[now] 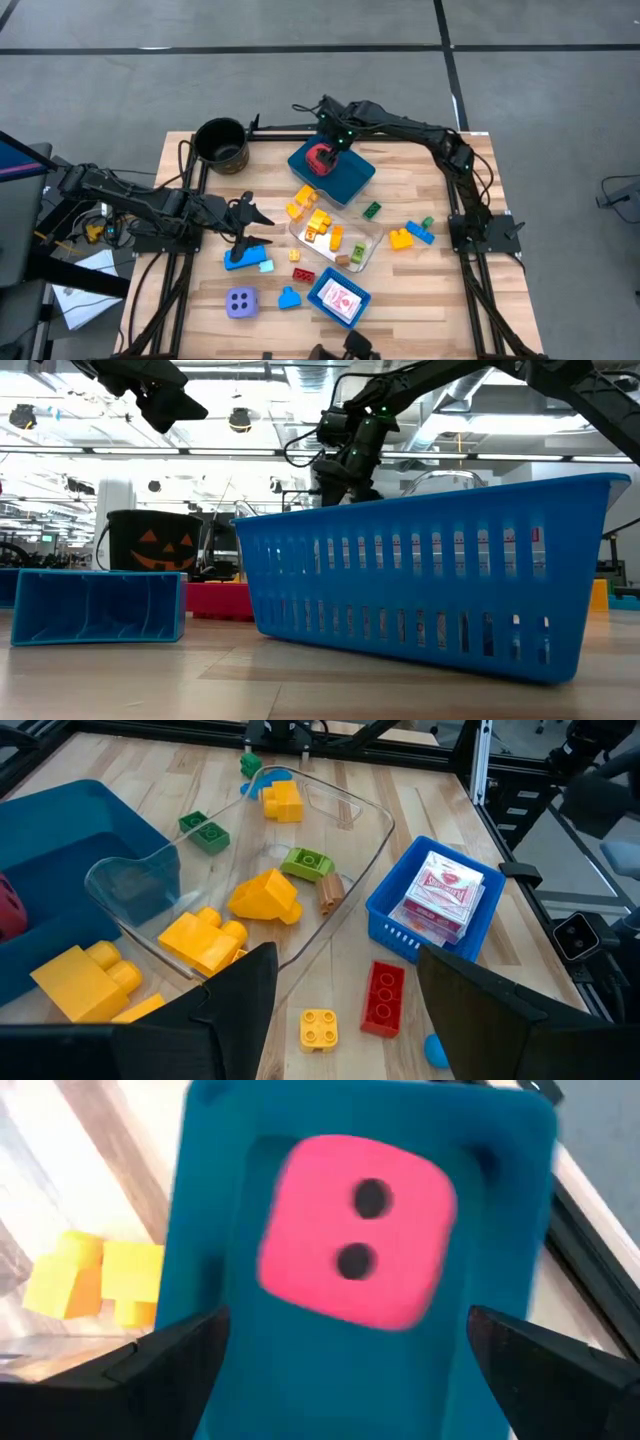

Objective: Pick & Place Toys
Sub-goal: Put the green game piece block into the transparent bin

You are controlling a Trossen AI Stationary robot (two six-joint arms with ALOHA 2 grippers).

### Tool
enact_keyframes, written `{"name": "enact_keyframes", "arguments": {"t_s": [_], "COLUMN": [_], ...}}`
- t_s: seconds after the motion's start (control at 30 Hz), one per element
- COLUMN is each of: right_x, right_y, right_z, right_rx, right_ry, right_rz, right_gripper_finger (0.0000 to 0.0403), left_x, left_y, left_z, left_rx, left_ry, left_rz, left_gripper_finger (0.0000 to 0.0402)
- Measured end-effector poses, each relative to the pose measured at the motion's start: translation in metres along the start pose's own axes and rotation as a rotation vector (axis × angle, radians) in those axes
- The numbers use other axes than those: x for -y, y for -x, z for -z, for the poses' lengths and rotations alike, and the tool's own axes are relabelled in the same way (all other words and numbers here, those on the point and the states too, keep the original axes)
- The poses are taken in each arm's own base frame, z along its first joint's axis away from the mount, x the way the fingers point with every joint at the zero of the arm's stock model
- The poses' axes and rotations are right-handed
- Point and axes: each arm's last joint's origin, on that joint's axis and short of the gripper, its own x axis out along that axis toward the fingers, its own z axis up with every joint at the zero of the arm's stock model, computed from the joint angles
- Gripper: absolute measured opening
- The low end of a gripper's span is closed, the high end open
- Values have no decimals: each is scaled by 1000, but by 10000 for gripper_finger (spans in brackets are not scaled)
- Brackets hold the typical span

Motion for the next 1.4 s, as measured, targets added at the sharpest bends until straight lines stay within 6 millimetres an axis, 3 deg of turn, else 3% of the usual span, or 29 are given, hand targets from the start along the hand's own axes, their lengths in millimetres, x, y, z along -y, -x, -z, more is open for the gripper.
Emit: {"name": "enact_keyframes", "arguments": {"t_s": [0.33, 0.77, 1.03, 1.4], "right_x": [5, -34, -55, -66], "right_y": [13, 54, 90, 151], "right_z": [24, 53, 68, 90], "right_rx": [-229, -392, -337, -125], "right_ry": [-24, 92, 188, 166], "right_rz": [41, 40, 246, 307], "right_gripper_finger": [397, 398, 396, 396], "left_x": [0, 0, 0, -2], "left_y": [0, 0, 0, -3], "left_z": [0, 2, 3, 11], "left_rx": [-4, -17, -19, -42], "left_ry": [-1, 20, 42, 68], "left_rz": [-1, -4, -4, -10], "left_gripper_finger": [237, 237, 237, 237]}}
